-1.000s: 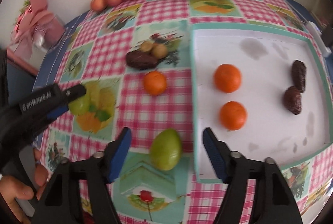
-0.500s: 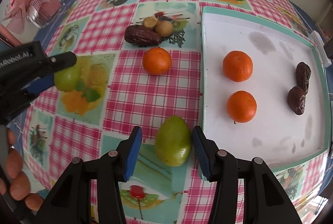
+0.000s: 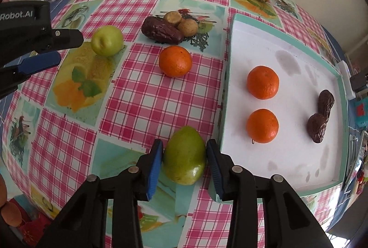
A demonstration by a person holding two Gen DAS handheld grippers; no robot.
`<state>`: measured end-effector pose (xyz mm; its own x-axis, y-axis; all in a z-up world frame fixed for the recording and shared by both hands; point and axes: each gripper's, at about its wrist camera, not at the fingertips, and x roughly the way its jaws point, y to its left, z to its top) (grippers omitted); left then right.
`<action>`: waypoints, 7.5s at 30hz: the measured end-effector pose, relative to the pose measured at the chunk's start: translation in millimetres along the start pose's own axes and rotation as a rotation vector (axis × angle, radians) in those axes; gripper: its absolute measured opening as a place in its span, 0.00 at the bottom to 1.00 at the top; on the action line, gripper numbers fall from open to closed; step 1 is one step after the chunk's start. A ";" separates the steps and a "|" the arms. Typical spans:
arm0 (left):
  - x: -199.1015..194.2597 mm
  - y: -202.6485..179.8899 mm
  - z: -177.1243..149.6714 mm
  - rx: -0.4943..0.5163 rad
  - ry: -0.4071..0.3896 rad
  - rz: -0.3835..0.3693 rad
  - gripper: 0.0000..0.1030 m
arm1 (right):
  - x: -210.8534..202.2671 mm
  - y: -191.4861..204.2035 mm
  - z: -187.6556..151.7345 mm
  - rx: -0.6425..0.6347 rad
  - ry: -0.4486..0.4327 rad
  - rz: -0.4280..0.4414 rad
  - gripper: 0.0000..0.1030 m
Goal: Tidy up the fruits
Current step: 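Carry the lime and pear over the tray with both tools, then lower the pear and lime into the tray and open both tools, then move both tools back to the fruit pile beside the tray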
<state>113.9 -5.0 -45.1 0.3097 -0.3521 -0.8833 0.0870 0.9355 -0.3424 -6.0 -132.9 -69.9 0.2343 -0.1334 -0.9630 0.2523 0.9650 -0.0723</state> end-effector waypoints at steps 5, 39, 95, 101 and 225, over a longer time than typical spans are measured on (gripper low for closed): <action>5.0 6.1 2.2 -0.044 0.017 -0.015 0.44 | -1.1 -2.3 4.7 0.022 -0.001 0.037 0.39; 12.5 -24.7 5.7 0.033 0.030 -0.140 0.40 | -32.9 -61.0 14.5 0.257 -0.129 0.157 0.39; 63.7 -195.0 -147.5 0.609 0.380 -0.188 0.41 | -4.2 -236.9 -50.3 0.747 -0.021 -0.053 0.39; 63.7 -195.9 -144.0 0.601 0.390 -0.194 0.41 | -3.8 -236.4 -48.7 0.741 -0.016 -0.059 0.40; 40.8 -15.0 49.6 0.068 0.004 0.137 0.90 | 7.4 -29.3 89.4 0.039 -0.154 0.175 0.73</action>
<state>172.2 -31.9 -60.1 0.3190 -0.2206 -0.9217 0.1084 0.9747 -0.1957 72.2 -182.3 -51.7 0.4175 -0.0011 -0.9087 0.2312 0.9672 0.1050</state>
